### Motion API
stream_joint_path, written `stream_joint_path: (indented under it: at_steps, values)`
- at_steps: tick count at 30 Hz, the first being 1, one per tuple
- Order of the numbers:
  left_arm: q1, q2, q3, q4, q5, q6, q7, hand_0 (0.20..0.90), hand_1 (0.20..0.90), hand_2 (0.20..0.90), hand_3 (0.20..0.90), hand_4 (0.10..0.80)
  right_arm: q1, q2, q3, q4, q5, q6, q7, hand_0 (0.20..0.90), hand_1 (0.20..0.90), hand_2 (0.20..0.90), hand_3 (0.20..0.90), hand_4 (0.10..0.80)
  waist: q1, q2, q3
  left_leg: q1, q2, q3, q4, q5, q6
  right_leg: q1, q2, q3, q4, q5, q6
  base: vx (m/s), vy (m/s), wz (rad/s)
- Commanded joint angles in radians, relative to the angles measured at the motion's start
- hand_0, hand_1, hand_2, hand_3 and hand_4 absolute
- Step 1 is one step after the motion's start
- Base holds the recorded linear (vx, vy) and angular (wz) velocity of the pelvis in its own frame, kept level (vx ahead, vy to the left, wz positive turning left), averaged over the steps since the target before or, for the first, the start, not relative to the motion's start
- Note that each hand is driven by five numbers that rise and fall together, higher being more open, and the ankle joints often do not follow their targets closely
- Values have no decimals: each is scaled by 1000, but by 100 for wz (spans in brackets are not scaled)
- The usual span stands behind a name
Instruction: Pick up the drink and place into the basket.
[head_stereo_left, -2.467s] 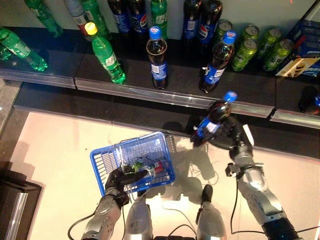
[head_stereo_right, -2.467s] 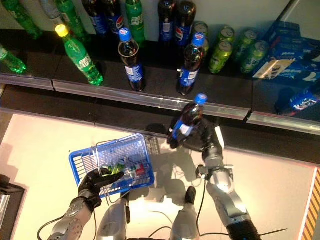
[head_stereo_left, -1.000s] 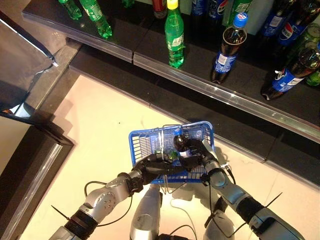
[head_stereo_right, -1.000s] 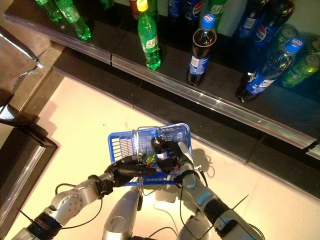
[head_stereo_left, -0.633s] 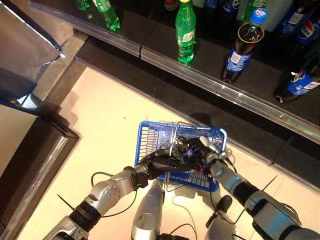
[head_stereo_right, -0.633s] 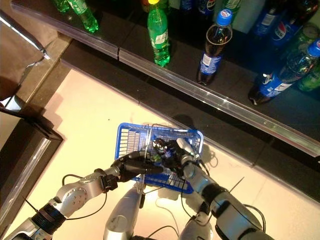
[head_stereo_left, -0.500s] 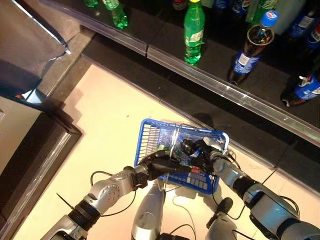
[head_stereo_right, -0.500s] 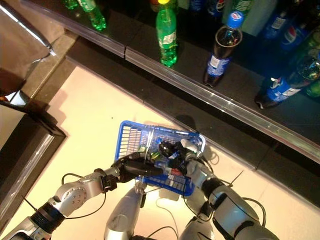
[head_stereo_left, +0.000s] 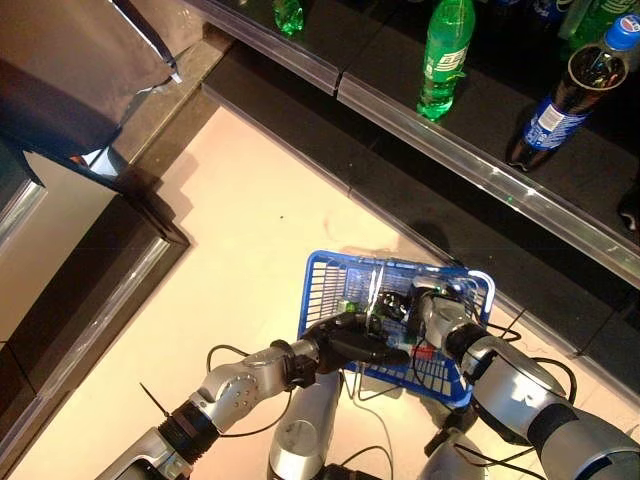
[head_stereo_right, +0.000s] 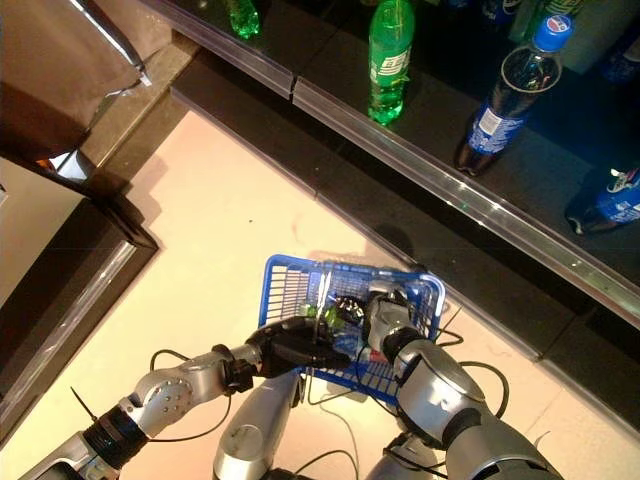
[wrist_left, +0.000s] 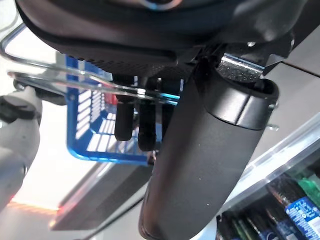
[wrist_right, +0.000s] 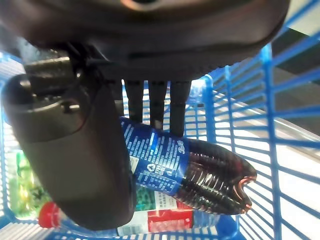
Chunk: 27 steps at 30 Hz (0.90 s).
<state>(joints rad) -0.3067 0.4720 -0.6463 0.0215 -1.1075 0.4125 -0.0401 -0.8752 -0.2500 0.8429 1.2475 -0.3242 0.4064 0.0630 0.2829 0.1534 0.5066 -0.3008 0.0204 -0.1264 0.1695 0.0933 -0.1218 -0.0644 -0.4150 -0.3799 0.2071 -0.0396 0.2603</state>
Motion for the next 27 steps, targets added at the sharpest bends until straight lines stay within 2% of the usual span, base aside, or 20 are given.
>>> stream_joint_path:
  at_steps: [1, 3, 4, 5, 8, 19, 21, 25, 27]
  values:
    - [-157, -93, 52, -306, -162, -160, -181, 300, 300, 300, 200, 100, -124, 3, 30, 54, -61, 22, -44, 300, 300, 300, 200, 100, 28, 21, -32, -46, -21, 32, 47, 23, 85, -90, 28, 23, 18, 134, -126, -3, 34, 0]
    - [-165, -90, 44, -309, -172, -170, -169, 300, 300, 300, 200, 100, -124, 7, 28, 64, -54, 16, -53, 665, 665, 665, 625, 525, 29, 27, -31, -44, -23, 32, 39, 25, 87, -95, 27, 19, 19, 137, -126, 0, 0, 0]
    - [-166, -90, 43, -310, -173, -170, -167, 300, 300, 300, 200, 100, -124, 8, 27, 66, -52, 14, -56, 754, 754, 754, 730, 630, 29, 27, -30, -44, -24, 32, 38, 25, 88, -96, 26, 18, 20, 137, -126, 0, 0, 0]
    - [-170, -88, 43, -313, -181, -171, -159, 300, 300, 300, 200, 100, -122, 8, 24, 67, -34, 9, -66, 900, 900, 900, 900, 800, 29, 27, -29, -42, -25, 32, 34, 25, 89, -95, 26, 15, 19, 139, -126, -4, 4, 3]
    - [-175, -83, 41, -321, -197, -172, -150, 300, 300, 300, 200, 100, -114, 13, 9, 68, 45, 1, -82, 900, 900, 900, 900, 800, 30, 25, -32, -31, -26, 31, 22, 24, 91, -89, 24, 9, 14, 142, -125, -1, 1, 1]
    - [-199, -81, 55, -329, -251, -175, -91, 300, 300, 300, 200, 100, -119, -14, -5, 27, 91, -66, -90, 900, 900, 900, 900, 800, 22, 4, -62, 24, -5, 39, -41, 31, 90, -69, 35, 0, -10, 149, -121, 1, 1, 0]
    - [-192, -76, 68, -326, -217, -204, -63, 300, 300, 300, 200, 100, -116, -31, -10, -21, 148, -94, -123, 900, 900, 900, 900, 800, 16, -4, -69, 38, 0, 41, -57, 34, 89, -64, 39, 2, -19, 152, -120, 14, 11, 8]
    - [-164, -74, 122, -322, -211, -190, 45, 300, 300, 300, 200, 100, -92, -57, -48, -128, 210, -130, -176, 900, 900, 900, 900, 800, 5, -23, -87, 68, 15, 50, -86, 39, 83, -49, 47, 5, -34, 155, -119, 31, 0, 4]
    - [-125, -61, 186, -316, -182, -179, 110, 300, 300, 300, 200, 100, -42, -95, -78, -299, 215, -112, -199, 900, 900, 900, 900, 800, -11, -45, -101, 87, 25, 59, -104, 42, 79, -38, 55, 13, -48, 156, -115, 32, -37, -2]
